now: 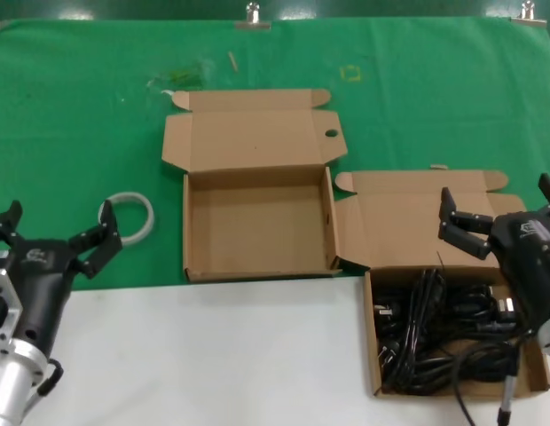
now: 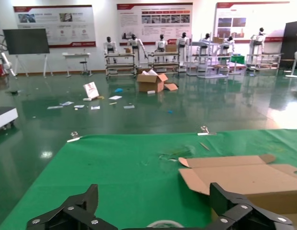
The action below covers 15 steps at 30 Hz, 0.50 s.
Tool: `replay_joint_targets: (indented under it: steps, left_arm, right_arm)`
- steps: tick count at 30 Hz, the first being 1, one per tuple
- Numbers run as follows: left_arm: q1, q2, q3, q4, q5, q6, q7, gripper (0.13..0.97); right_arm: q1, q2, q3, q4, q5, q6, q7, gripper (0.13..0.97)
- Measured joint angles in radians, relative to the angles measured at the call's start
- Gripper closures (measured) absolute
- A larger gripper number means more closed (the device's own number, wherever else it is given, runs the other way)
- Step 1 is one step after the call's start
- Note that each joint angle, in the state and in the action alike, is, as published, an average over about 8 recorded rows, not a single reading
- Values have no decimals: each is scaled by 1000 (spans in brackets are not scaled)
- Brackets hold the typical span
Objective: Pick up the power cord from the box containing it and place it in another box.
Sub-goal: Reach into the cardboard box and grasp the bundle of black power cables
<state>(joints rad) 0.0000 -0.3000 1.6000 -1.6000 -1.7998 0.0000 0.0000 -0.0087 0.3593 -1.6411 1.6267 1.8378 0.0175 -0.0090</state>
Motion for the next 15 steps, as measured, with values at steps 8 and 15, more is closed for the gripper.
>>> replay_joint_targets:
  steps: [8, 15]
  left_arm:
    - [0, 0, 0, 0, 0, 0, 0, 392]
    - [0, 0, 0, 0, 0, 0, 0, 466]
  right_arm:
    - [-71, 144, -76, 50, 96, 54, 33, 129]
    - [-108, 109, -124, -28, 148, 98, 50, 129]
